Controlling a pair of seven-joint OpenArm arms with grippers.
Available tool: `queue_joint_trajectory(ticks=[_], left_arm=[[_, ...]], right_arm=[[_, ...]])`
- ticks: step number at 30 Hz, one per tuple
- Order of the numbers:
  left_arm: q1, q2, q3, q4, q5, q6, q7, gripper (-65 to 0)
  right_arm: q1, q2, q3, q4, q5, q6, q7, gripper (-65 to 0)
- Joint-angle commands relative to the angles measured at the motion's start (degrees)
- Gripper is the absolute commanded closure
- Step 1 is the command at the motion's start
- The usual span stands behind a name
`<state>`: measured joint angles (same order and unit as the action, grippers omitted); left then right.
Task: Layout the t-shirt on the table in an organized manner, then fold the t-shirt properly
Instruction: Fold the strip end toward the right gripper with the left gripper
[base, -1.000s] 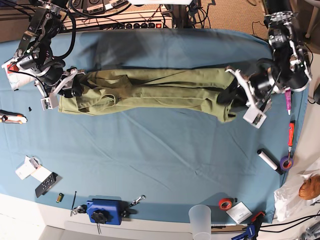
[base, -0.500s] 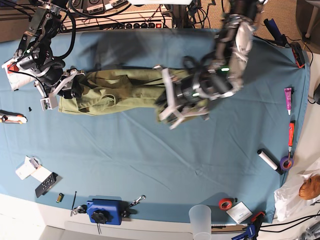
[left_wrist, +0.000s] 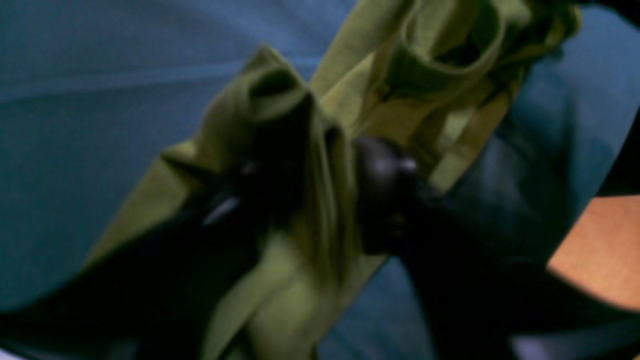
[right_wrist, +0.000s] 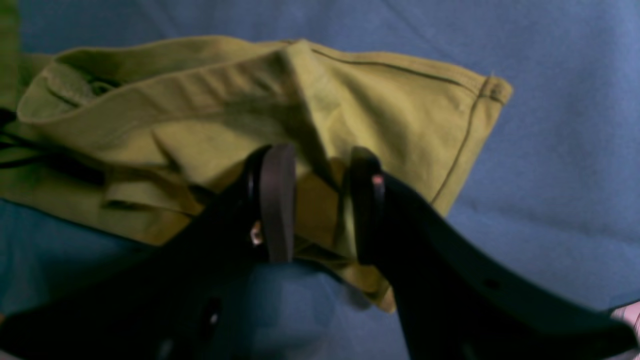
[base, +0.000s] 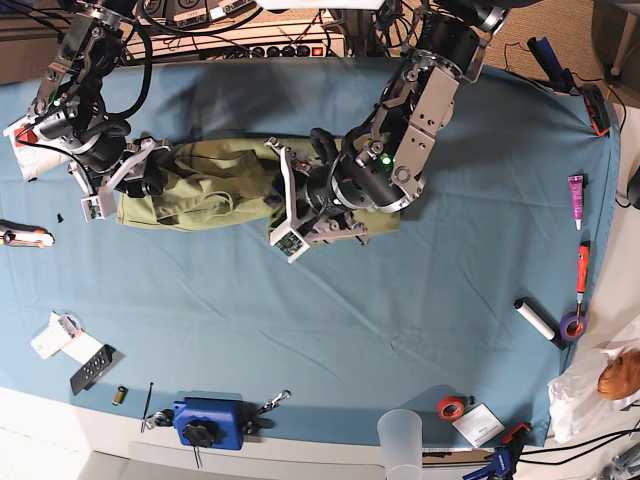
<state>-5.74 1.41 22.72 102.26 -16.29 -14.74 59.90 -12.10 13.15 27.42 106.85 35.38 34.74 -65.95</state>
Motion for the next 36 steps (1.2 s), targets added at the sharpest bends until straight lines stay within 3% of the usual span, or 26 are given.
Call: queue_joint_trajectory(ticks=[1,6,9,12,16,21,25,34,36], left_arm=[[-1.09,0.81,-0.02,1.31,-1.42,1.07,-0.72,-31.6],[-0.79,0.79,-0.04,8.68,-3.58,1.64,3.13,-31.4],[0.52,0.59,-0.13,14.58,0.24,1.88,3.13,-30.0],[2.60,-0.11,-0.13,17.57,6.75,5.29,3.17,-27.6],[5.55,-3.93,-0.13,16.17,9.25,7.72,3.21,-27.5],[8.35,-6.29,-0.07,10.38,3.96,7.45,2.49,-27.4],[10.56,-5.92,0.04,7.80,-2.80,1.95,-1.42,-27.4],[10.34,-5.90,-0.02,9.49,-2.84,1.68,1.27,-27.4],[10.34,-5.90,-0.02,12.17,-2.86,1.77,2.01,-27.4]], right_arm=[[0.55,0.81,0.35,0.94,0.57,0.15,1.38,-19.4],[0.55,0.83,0.35,0.94,0.61,0.22,2.05,-19.4],[0.55,0.83,0.35,0.94,0.66,1.09,2.10,-19.4],[0.55,0.85,0.46,1.14,1.25,1.66,2.03,-19.4],[0.55,0.87,0.46,3.39,1.75,1.66,2.10,-19.4],[0.55,0.85,0.46,8.52,4.26,1.68,2.67,-19.4],[0.55,0.85,0.46,12.33,3.96,1.66,3.54,-19.4],[0.48,0.83,0.44,15.10,-3.34,1.64,3.08,-20.0],[0.42,0.83,0.44,15.10,-4.00,1.64,1.20,-27.0]])
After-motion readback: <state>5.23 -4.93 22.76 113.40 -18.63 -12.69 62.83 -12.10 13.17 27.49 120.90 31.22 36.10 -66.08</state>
